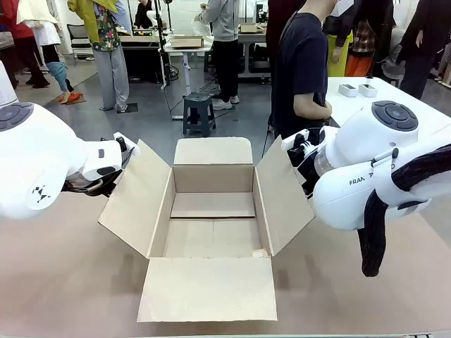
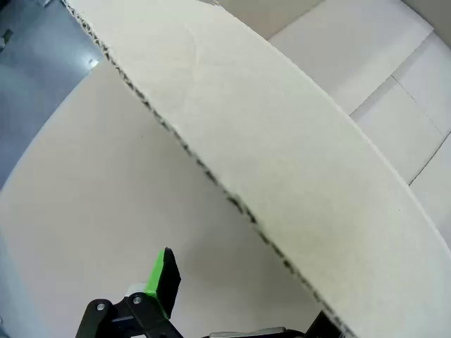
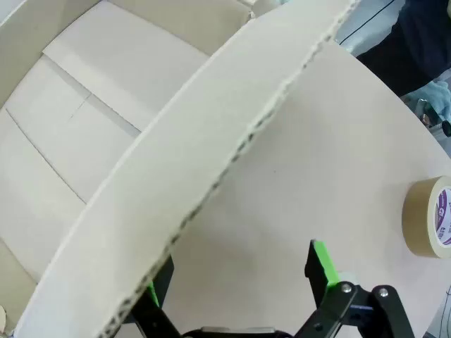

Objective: Wrap the clocks to prevent damage.
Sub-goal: Open the side flaps of the Package Box.

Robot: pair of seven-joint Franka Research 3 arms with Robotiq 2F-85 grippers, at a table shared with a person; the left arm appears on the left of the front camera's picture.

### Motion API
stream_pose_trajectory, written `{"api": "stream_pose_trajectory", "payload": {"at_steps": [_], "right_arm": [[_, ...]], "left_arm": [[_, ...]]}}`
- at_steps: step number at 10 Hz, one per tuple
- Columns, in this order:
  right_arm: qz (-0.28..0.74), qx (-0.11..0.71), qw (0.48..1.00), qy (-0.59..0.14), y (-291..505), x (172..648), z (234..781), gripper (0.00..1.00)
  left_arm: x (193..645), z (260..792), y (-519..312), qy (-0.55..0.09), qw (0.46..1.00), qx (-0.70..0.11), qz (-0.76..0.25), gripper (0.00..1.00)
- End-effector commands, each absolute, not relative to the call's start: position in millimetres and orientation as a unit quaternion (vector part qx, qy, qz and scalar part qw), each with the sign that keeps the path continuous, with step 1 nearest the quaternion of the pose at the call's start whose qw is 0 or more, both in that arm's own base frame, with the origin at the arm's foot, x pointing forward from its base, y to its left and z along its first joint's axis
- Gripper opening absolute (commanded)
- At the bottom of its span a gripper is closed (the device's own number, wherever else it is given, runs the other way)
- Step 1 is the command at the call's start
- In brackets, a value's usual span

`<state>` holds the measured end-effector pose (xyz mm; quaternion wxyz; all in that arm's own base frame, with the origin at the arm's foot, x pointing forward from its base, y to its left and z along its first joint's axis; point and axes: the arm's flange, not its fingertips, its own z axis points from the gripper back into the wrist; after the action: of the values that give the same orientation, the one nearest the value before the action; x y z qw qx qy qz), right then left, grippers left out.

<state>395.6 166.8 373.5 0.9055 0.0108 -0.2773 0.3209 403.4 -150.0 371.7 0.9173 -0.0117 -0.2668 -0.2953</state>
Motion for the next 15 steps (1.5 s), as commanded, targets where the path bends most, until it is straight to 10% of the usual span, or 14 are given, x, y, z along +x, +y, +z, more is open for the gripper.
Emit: {"api": "stream_pose_trajectory", "payload": {"at_steps": [1, 15], "right_arm": [[0.321, 0.011, 0.906, -0.277, 166.8, 395.6, 373.5, 1.00], [0.321, 0.011, 0.905, -0.277, 166.8, 395.6, 373.5, 1.00]], "left_arm": [[403.3, 371.6, -150.0, -0.267, 0.917, -0.012, -0.295, 1.00], [403.4, 371.7, -150.0, -0.267, 0.917, -0.012, -0.295, 1.00]]}}
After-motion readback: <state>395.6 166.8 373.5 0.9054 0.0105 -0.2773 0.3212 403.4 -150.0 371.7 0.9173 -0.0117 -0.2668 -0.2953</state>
